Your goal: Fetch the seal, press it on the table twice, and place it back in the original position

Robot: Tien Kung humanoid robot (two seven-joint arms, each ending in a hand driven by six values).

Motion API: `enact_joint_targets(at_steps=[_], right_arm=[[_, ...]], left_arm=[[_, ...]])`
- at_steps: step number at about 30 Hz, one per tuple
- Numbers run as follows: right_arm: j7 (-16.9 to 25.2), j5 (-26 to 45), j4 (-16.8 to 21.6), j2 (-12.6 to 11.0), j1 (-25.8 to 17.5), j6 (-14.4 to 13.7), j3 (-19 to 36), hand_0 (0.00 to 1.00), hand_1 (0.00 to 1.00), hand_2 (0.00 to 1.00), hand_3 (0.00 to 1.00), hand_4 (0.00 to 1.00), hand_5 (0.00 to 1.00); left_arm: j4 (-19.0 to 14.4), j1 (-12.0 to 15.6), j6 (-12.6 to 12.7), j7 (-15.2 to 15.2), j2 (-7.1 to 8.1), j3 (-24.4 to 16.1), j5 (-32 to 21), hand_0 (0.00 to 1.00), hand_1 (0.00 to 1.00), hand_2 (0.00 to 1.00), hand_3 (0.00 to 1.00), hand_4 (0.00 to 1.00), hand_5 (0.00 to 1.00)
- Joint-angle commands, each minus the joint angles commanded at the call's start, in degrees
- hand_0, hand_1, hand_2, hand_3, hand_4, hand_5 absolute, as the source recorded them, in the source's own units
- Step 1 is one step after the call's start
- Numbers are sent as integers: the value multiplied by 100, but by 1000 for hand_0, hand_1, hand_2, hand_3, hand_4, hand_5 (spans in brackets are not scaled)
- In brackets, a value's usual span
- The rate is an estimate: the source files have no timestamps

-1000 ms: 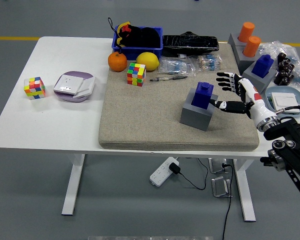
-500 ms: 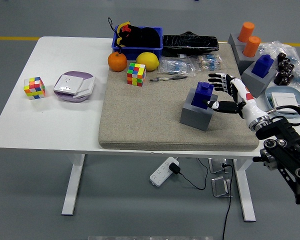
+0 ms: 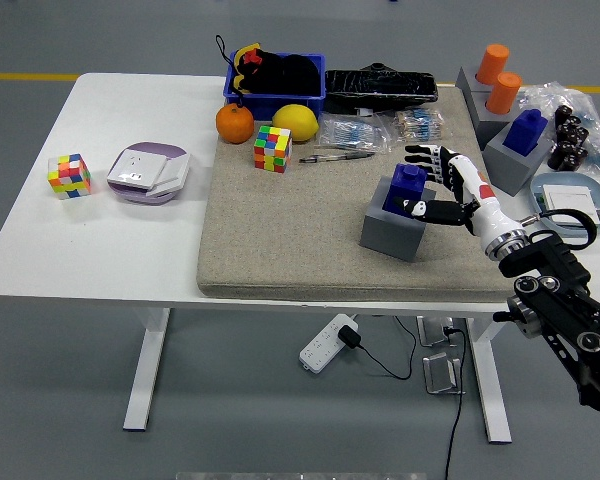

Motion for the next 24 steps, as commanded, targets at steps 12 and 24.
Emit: enact_joint_targets(at_steps=[12,24], right_arm=[[9,-24,-69,25,10,-79,-83,702,662,680,720,752,2],[35,-51,-147,21,31,-273,-228,645,534,548,594,645,2]], left_arm=[[-6,-2,-8,3,-6,9,-2,720,695,686,724,637,226],[-9,-6,-15,3,-12,20,-5,721,696,686,723,638,226]])
